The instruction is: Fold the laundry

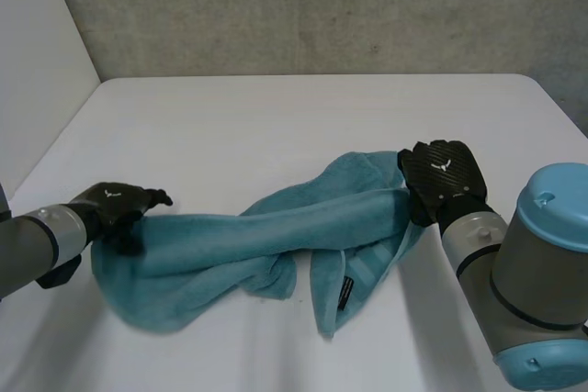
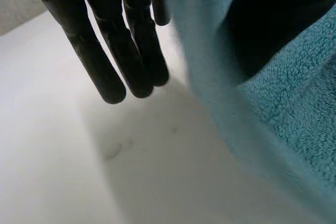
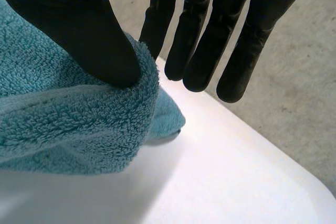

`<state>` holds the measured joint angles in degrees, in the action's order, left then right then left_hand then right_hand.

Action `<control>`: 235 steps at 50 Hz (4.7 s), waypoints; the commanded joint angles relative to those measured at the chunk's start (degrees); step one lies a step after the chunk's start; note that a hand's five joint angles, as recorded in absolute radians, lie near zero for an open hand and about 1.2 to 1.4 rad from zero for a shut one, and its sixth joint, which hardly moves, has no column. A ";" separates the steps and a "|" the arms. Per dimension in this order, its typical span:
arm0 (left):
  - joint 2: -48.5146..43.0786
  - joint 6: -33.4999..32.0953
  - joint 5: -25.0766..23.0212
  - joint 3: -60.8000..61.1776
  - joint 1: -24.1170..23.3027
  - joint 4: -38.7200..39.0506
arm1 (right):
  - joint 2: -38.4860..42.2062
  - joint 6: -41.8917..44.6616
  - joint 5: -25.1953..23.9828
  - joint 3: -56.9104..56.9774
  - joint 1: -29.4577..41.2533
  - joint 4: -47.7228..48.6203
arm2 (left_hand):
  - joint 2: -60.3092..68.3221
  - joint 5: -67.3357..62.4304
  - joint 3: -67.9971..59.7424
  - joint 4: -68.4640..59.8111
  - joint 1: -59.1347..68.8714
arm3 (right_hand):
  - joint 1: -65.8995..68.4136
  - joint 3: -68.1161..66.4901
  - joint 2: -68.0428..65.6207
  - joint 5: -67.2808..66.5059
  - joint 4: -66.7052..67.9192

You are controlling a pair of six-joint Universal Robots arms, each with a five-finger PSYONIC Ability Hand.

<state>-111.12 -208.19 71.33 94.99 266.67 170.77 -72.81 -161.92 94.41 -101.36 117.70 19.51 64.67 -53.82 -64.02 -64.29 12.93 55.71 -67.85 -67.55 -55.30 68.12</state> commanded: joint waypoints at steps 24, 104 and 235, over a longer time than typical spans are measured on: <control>8.10 18.08 16.12 -26.45 -11.70 44.39 | 8.66 10.66 -4.85 55.06 -2.65 0.27 | 15.33 -16.18 -15.98 -15.71 67.07 | 24.29 -12.15 -12.45 -14.70 11.88; 6.53 6.92 0.48 10.74 1.31 16.53 | 12.70 7.76 -17.16 11.98 -27.79 -13.62 | -32.09 31.24 31.44 31.71 19.65 | -28.47 40.61 40.31 38.06 -40.88; -0.85 4.02 4.00 2.84 -5.46 32.70 | 14.10 -2.35 -21.82 12.76 -24.19 -22.32 | 15.33 -16.18 -15.98 -15.71 67.07 | -15.35 27.49 27.19 24.94 -27.76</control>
<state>-111.94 -204.17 75.32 97.80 261.12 203.48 -62.03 -163.44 72.44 -90.54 92.75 -6.14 68.69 -55.16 -68.26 -68.45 65.04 29.42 -34.83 -34.60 -23.47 34.72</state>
